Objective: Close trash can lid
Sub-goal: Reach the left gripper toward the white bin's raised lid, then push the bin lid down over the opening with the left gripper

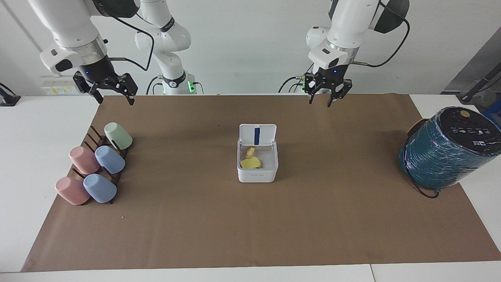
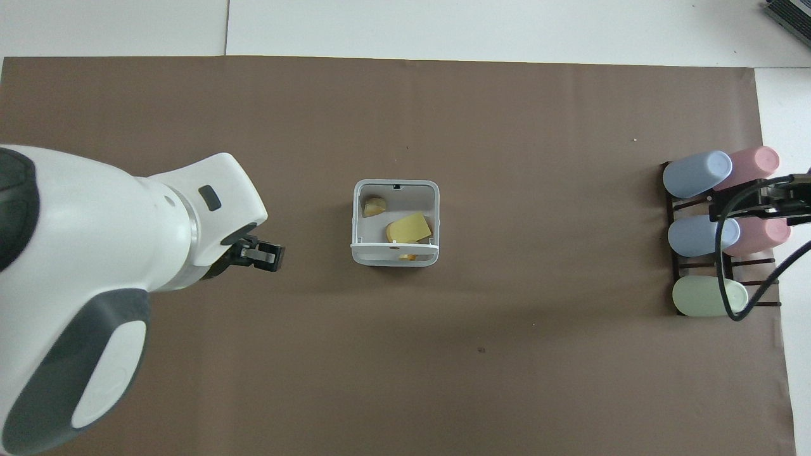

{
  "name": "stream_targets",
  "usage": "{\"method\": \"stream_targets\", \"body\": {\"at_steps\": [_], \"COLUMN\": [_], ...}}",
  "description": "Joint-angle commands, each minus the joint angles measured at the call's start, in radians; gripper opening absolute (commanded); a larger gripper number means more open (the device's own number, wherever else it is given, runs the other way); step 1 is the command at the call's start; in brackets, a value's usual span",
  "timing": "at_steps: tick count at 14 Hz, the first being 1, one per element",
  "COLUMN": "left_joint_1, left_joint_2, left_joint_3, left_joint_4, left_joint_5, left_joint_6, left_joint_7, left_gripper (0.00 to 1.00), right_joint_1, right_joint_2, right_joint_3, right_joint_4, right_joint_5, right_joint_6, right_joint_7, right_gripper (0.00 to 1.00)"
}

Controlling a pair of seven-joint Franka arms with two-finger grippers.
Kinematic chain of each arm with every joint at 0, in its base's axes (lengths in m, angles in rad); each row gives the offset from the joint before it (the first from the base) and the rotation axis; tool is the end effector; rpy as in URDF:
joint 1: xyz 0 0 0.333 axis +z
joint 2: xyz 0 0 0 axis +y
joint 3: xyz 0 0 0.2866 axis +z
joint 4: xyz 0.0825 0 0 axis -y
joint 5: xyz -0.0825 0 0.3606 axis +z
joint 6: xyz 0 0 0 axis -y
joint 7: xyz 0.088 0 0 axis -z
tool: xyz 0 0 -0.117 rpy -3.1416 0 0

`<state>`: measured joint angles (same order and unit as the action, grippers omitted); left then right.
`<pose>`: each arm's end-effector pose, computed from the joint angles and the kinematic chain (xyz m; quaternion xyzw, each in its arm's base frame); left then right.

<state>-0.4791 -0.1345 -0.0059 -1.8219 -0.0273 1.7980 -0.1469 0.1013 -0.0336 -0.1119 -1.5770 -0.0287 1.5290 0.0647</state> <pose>0.4512 -0.2409 0.5615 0.9845 -0.1657 0.0485 0.0296 0.5173 -0.0099 0.5962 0.9992 -0.0381 -0.0070 0.0127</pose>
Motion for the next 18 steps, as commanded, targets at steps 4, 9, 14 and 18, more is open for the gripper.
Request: {"method": "stream_targets", "body": {"at_steps": [4, 9, 14, 18], "left_joint_1": [-0.159, -0.242, -0.259, -0.248], "left_joint_2": [-0.039, 0.016, 0.105, 0.148], "left_joint_3": [0.009, 0.009, 0.010, 0.010], "left_joint_4": [-0.114, -0.134, -0.131, -0.131], "left_joint_5": [0.015, 0.007, 0.007, 0.007], "left_joint_6": [0.161, 0.335, 0.437, 0.510], "left_joint_7": [-0.124, -0.301, -0.333, -0.332], "left_gripper": [0.15, 0.00, 0.00, 0.00], "right_joint_1": [-0.003, -0.003, -0.003, -0.003], "right_joint_2": [-0.022, -0.022, -0.022, -0.022], "right_joint_3": [0.003, 0.003, 0.003, 0.003], "right_joint_4": [-0.023, -0.023, -0.021, -0.023], "right_joint_5": [0.004, 0.004, 0.004, 0.004], "right_joint_6": [-0.004, -0.004, -0.004, -0.004], "right_joint_7": [0.012, 0.012, 0.012, 0.012], "right_gripper": [1.00, 1.00, 1.00, 1.00]}}
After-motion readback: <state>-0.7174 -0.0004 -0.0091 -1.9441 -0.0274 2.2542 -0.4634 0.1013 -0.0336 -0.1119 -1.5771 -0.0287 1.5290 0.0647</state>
